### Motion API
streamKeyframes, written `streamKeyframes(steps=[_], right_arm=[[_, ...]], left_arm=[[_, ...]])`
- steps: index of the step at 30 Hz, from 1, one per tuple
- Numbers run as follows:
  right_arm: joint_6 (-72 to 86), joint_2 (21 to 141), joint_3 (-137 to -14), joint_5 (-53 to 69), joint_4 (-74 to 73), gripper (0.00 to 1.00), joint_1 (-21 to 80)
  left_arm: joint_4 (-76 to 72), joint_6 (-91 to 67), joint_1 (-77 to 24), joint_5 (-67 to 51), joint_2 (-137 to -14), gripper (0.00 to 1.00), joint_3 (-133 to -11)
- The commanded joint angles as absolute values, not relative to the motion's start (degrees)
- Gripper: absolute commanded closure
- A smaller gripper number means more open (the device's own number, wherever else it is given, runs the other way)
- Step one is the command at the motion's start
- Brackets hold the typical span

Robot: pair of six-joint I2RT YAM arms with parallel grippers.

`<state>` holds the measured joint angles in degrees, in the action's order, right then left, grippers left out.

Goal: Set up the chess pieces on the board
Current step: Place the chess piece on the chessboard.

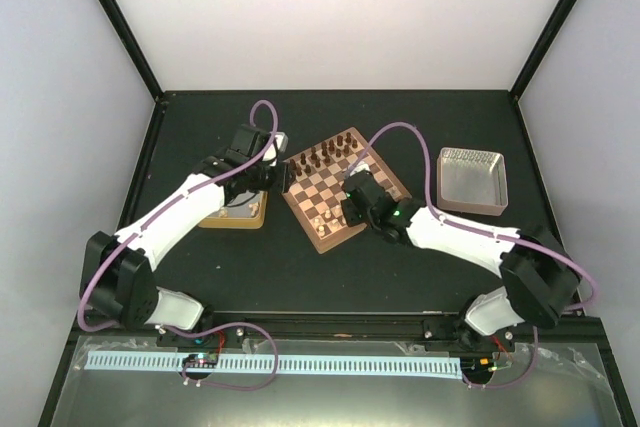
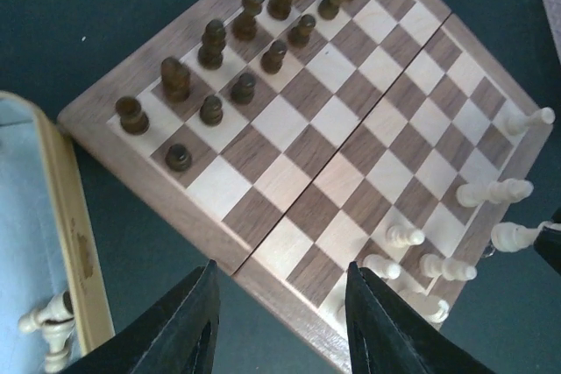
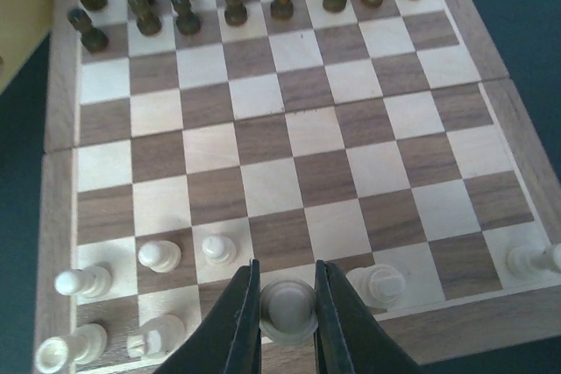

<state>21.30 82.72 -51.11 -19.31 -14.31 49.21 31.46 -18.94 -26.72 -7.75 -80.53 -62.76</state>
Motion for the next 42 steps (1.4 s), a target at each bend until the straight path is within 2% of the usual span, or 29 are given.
streamKeyframes(steps=[1,27,42], right_arm=[[22.33,85.49,-52.3,-24.22,-11.33,0.9,49.99],[26.53,93.0,-50.71,-24.53,-11.27,0.86,50.07],[27.91,88.67,-54.14,-24.44,-16.64,0.68,49.97]], left_arm=[[30.67,-20.48,-25.21,-8.5,-77.95,0.59,-61.1],[30.72,-20.28,-23.6,-10.8,-78.58,0.6,-60.03],[30.74,-19.25,-23.6,-10.37,-78.32,0.59,-60.12]])
